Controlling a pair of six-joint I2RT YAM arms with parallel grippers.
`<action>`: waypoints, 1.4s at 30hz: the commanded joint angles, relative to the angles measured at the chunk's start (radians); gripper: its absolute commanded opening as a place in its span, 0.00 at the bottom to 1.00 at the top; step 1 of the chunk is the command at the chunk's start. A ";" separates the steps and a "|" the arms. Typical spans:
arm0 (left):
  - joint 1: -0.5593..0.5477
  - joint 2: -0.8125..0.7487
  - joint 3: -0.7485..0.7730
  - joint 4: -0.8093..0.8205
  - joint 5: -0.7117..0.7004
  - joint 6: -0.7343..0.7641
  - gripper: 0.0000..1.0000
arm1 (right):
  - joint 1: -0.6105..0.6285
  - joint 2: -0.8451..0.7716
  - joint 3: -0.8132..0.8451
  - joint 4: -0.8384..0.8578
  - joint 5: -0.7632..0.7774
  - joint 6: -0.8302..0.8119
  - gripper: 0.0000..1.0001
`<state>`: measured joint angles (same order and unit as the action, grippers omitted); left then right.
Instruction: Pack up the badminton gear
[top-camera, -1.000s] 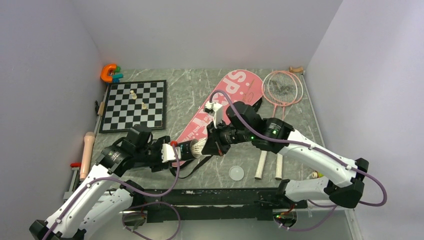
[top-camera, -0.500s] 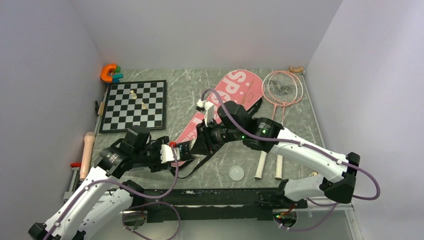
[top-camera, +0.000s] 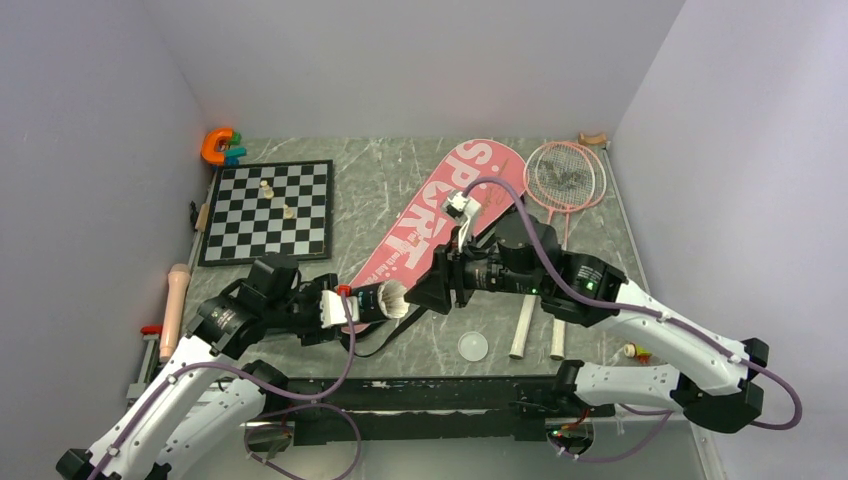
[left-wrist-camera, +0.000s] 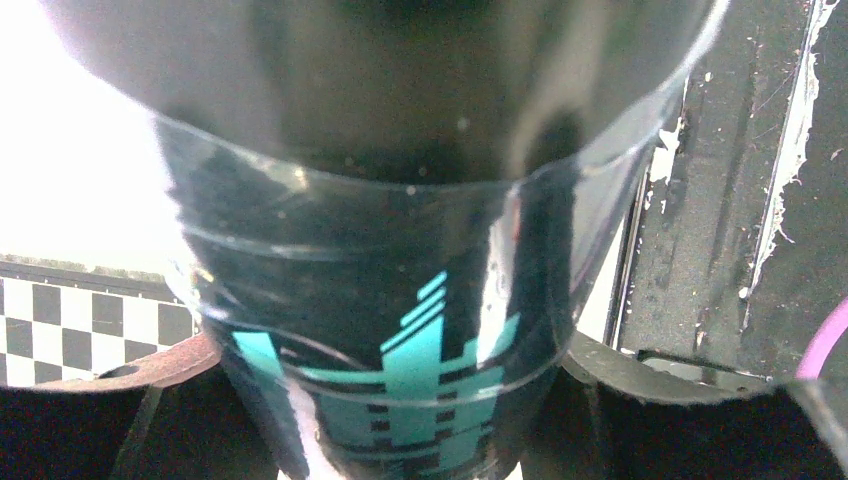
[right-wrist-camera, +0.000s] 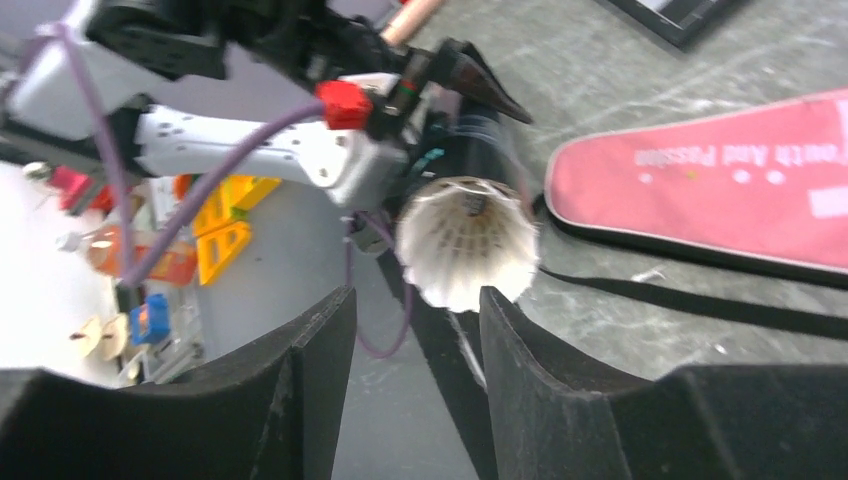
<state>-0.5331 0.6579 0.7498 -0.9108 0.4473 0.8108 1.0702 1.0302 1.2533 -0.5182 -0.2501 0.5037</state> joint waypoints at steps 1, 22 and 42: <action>0.001 -0.014 0.011 0.021 0.025 0.013 0.00 | -0.002 0.028 -0.036 -0.074 0.175 0.012 0.56; 0.002 -0.004 0.049 0.026 0.055 -0.005 0.00 | 0.002 0.142 -0.211 0.166 0.291 0.124 0.67; 0.001 -0.027 0.016 0.017 0.047 0.008 0.00 | -0.026 -0.022 -0.214 0.169 0.347 0.218 0.80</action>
<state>-0.5297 0.6518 0.7502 -0.9241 0.4557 0.7925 1.0840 1.1900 1.0191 -0.2905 0.0200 0.6891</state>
